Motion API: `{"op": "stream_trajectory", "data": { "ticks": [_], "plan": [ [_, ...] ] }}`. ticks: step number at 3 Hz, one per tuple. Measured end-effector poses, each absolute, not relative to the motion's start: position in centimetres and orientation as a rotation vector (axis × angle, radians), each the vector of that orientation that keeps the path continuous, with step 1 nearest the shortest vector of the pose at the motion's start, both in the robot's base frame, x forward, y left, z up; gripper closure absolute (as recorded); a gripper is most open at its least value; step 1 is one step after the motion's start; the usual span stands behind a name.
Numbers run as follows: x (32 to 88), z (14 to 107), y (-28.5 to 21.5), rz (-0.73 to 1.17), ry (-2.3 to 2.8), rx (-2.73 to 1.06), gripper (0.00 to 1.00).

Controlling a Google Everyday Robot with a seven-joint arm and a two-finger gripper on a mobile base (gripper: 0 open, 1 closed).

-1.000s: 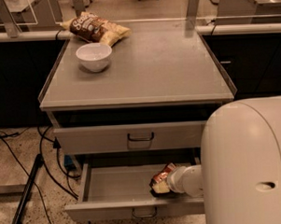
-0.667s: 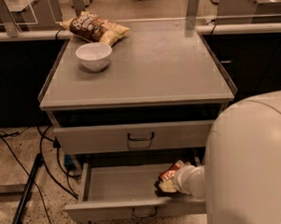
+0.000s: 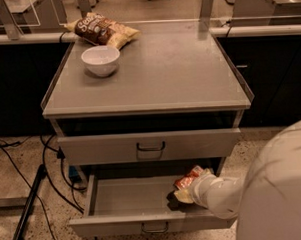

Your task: Pick coke can from middle drawer and place on counter

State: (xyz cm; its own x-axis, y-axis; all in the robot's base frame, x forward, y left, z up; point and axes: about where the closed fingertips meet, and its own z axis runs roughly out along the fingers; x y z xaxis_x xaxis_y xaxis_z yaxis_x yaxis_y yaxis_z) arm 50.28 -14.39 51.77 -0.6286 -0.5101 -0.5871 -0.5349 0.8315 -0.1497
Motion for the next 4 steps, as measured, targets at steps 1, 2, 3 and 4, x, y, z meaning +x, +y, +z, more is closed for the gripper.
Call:
{"op": "stream_trajectory", "data": {
  "ticks": [1,2,3,4],
  "plan": [
    [50.1,53.1,-14.3,0.065,2.347,-0.787,1.0],
    [48.1,55.3,-14.4,0.095,2.317,-0.88,1.0],
    [43.6,55.8,-14.7,0.112,2.34,-0.974,1.0],
    [42.8,56.1,-12.4,0.127,2.275,-1.099,1.0]
  ]
}}
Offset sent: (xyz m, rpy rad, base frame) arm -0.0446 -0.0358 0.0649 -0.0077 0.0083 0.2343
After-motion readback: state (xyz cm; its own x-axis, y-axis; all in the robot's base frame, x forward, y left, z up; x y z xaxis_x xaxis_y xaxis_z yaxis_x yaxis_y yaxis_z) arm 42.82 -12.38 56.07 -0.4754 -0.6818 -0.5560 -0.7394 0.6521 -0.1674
